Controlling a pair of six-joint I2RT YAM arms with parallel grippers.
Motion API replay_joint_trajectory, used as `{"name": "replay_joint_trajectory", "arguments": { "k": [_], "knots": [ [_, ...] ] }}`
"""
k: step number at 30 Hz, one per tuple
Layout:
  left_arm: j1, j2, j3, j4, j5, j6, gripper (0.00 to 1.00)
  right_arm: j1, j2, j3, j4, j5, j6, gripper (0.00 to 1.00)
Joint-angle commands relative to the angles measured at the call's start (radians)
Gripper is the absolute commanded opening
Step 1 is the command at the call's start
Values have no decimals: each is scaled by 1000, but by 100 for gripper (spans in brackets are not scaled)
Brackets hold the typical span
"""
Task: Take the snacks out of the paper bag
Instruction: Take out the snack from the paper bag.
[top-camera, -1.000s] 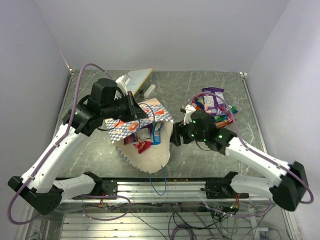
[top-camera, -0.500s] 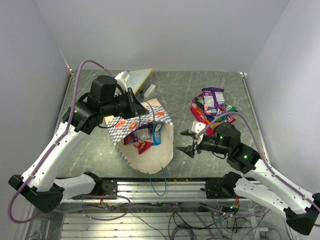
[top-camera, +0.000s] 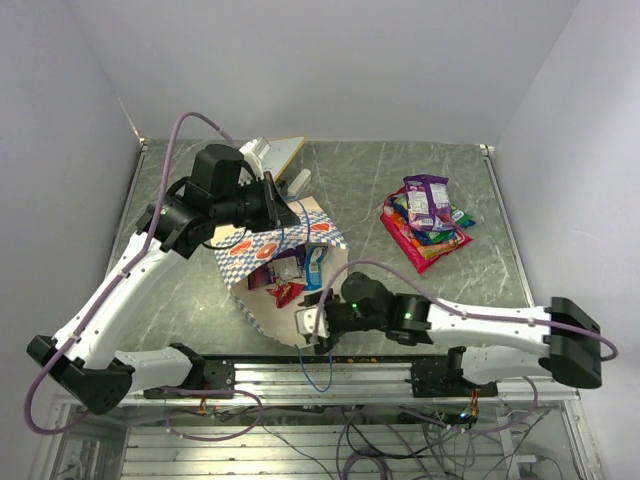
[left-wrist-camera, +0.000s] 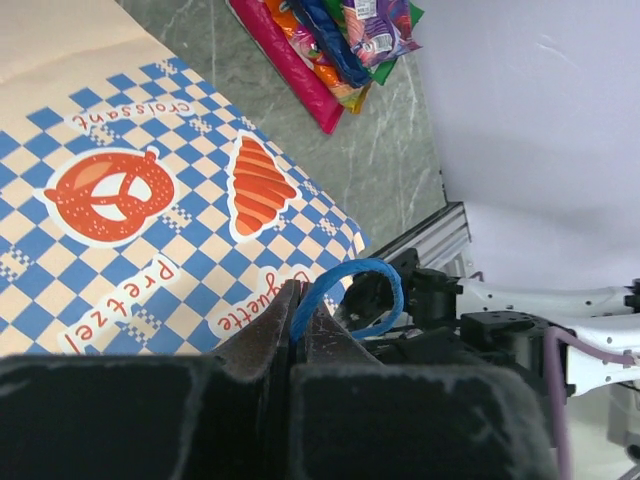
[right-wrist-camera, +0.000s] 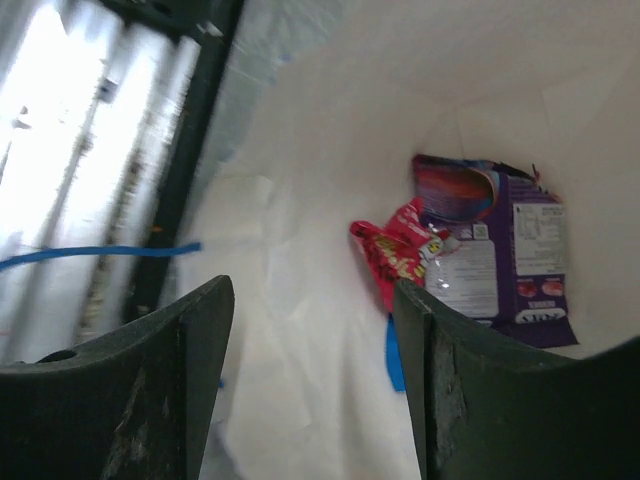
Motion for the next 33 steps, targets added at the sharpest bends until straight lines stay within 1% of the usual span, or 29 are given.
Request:
{"name": "replay_joint_trajectory", "arguments": {
  "k": [1, 3, 8, 13, 18, 20, 22, 26, 29, 33],
  "knots": [
    [-1, 37, 88, -34, -27, 122, 7, 3, 136, 24, 174, 147, -158, 65],
    [-1, 45, 99, -42, -22, 154, 7, 3, 204, 52, 194, 172, -189, 65],
    [2, 53, 114, -48, -5, 216, 7, -2, 306, 93, 211, 210, -257, 63],
    [1, 51, 126, -42, 7, 250, 7, -22, 388, 113, 193, 200, -296, 59],
    [1, 28, 63, 29, 63, 242, 7, -30, 448, 118, 194, 185, -342, 56],
    [1, 31, 60, 35, 80, 241, 7, -37, 474, 139, 169, 186, -343, 56],
    [1, 48, 92, 4, 84, 259, 7, -41, 496, 163, 153, 194, -334, 55],
    [1, 61, 120, -20, 76, 308, 7, -56, 532, 180, 193, 184, -311, 54],
    [1, 75, 130, -31, 86, 316, 7, -59, 569, 221, 167, 178, -308, 52],
    [1, 57, 118, -4, 115, 313, 7, -61, 603, 216, 208, 187, -306, 50]
  ]
}}
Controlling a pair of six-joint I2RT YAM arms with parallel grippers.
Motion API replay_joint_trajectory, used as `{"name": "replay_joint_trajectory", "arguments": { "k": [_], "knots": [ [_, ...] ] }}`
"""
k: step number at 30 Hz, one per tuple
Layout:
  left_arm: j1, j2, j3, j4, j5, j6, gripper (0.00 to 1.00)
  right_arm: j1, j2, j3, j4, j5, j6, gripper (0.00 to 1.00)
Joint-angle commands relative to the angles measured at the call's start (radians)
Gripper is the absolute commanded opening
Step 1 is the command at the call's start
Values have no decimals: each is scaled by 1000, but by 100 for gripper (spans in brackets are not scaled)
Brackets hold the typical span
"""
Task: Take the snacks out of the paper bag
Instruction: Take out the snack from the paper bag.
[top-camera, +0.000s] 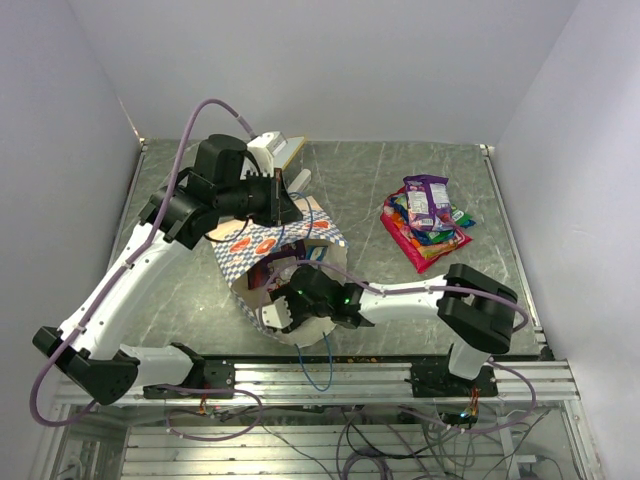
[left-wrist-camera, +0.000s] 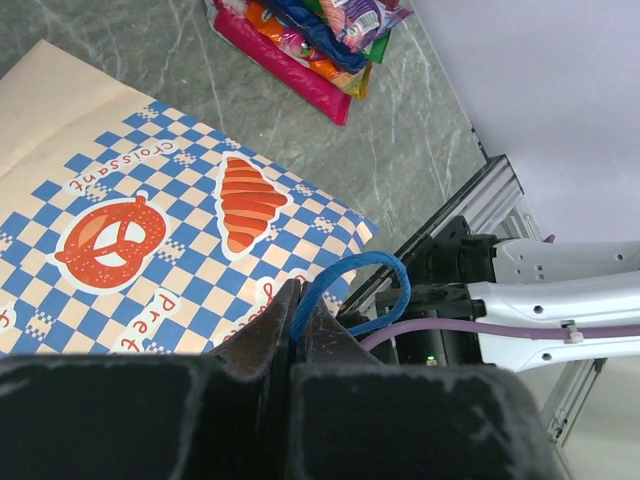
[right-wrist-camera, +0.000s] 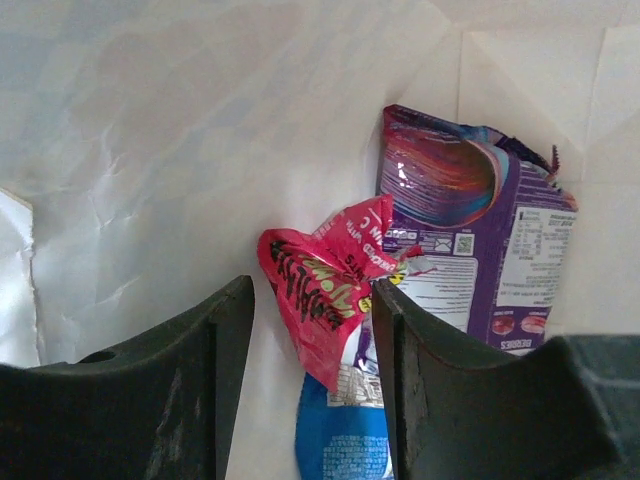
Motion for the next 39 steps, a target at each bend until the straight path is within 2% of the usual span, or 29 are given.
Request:
{"name": "replay_joint_trajectory", "arguments": {
  "k": [1, 14, 27, 39],
  "knots": [
    [1, -19, 13, 26, 49, 26, 7, -6, 44, 17, 41, 6, 5, 50],
    [1, -19, 10, 6, 62, 39, 7, -51, 133, 56, 118, -9, 22, 39],
    [1, -36, 8, 0, 21, 27, 7, -64, 111, 77, 96, -8, 88, 0],
    [4, -36, 5, 0, -29, -13, 7, -65, -29, -38, 166, 24, 220, 0]
  ]
}}
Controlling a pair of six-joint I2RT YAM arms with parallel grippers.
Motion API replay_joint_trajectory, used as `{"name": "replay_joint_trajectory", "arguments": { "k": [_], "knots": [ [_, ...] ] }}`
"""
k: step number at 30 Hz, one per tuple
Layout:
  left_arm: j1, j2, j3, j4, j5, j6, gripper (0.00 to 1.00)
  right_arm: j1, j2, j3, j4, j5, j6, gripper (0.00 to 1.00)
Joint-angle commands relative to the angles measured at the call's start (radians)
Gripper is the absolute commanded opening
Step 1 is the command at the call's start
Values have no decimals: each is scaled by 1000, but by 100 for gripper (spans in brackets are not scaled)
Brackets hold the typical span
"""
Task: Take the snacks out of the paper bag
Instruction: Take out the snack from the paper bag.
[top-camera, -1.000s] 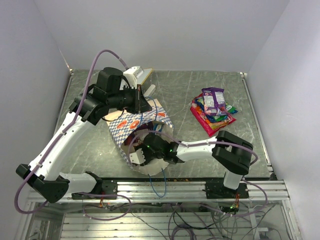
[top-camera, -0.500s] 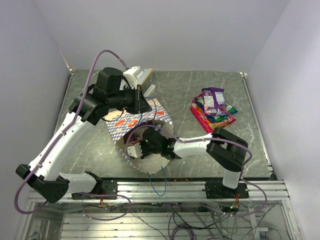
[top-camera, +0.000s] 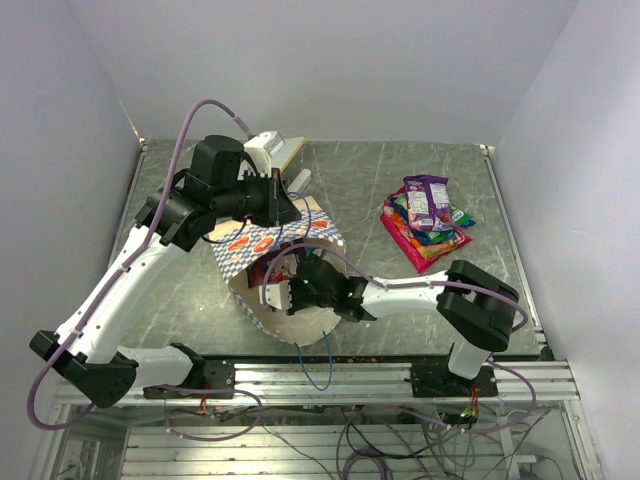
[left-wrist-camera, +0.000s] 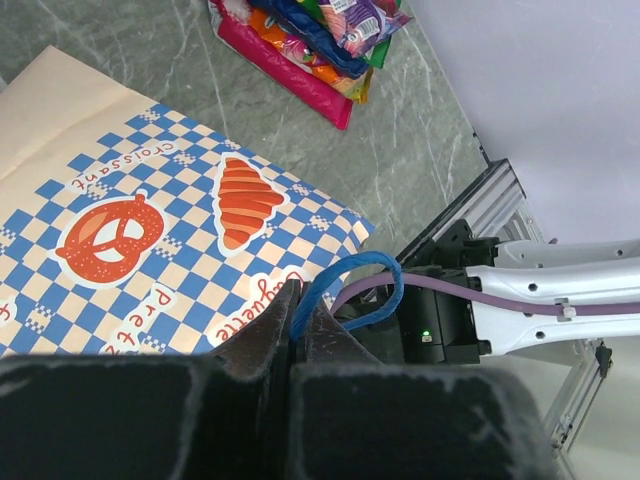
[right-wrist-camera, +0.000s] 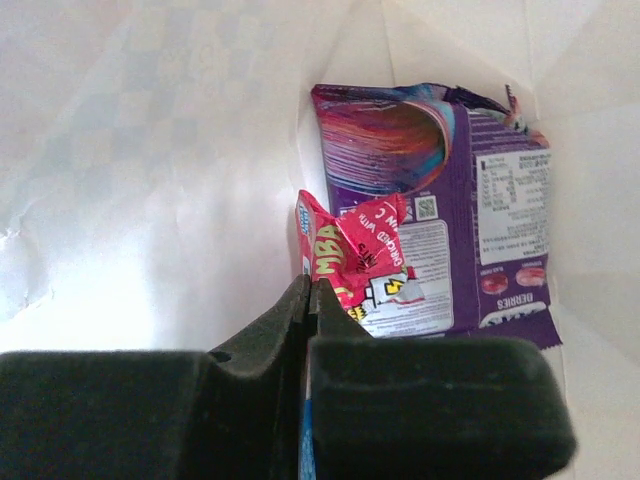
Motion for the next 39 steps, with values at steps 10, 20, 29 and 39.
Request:
{"name": "replay_joint_trajectory", "arguments": {
  "k": [10, 20, 29, 39],
  "knots": [
    [5, -33, -18, 24, -41, -82, 7, -3, -122, -93, 95, -11, 145, 0],
    [5, -55, -67, 58, -37, -157, 7, -3, -162, -70, 44, 6, 353, 0],
    [5, -53, -129, 34, 58, -290, 7, -13, -188, -64, 35, 4, 502, 0],
    [5, -65, -144, 25, 35, -313, 7, -5, -175, -64, 69, -8, 661, 0]
  ]
}}
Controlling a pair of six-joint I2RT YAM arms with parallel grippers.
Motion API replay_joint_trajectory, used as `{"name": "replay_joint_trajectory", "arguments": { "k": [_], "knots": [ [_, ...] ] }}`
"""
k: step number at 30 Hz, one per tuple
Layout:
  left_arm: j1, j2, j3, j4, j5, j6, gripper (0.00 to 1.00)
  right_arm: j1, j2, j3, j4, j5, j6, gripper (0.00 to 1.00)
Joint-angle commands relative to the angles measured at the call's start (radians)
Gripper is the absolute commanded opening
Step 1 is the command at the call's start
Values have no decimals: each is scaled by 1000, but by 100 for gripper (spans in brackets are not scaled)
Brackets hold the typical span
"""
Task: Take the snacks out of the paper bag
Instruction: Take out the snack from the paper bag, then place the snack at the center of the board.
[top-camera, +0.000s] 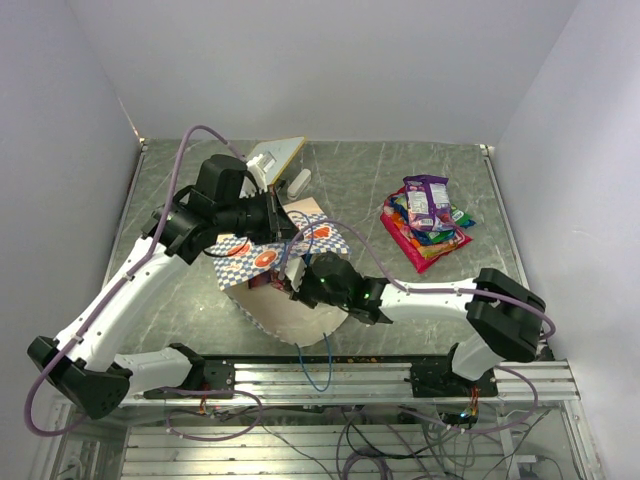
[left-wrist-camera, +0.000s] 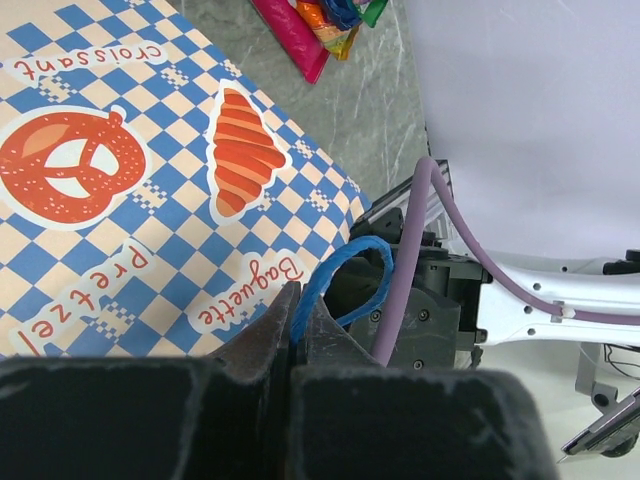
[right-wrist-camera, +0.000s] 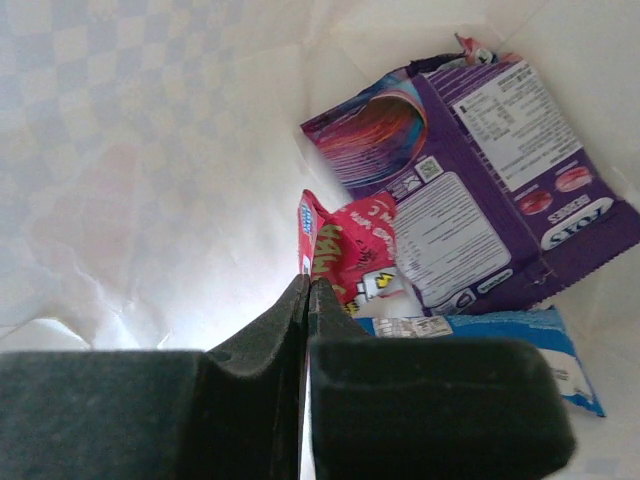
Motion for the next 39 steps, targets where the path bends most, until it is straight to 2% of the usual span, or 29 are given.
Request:
{"name": "replay_joint_trajectory", "arguments": {
  "k": [1, 3, 6, 16, 22, 26, 32, 36, 39],
  "knots": [
    [6, -2, 30, -2, -19, -9, 7, 4, -28, 20, -12, -44, 122, 0],
    [5, -13, 19, 22, -49, -14, 7, 3, -75, 18, -44, -39, 175, 0],
    [5, -33, -11, 70, -98, -22, 7, 3, -149, 24, -105, -52, 166, 0],
    [7, 21, -5, 100, -305, 67, 7, 3, -463, 34, -377, -99, -151, 0],
    [37, 113, 89, 75, -305, 155, 7, -10, -596, 151, -636, -62, -247, 0],
    [51, 164, 137, 34, -297, 211, 7, -14, -656, 265, -767, -17, -241, 0],
    [72, 181, 142, 55, -250, 209, 7, -16, -742, 357, -776, 268, -154, 0],
    [97, 192, 200, -14, -246, 254, 7, -16, -769, 343, -687, 579, -129, 0],
    [100, 187, 205, -30, -235, 282, 7, -26, -749, 302, -560, 756, -177, 0]
  ]
}}
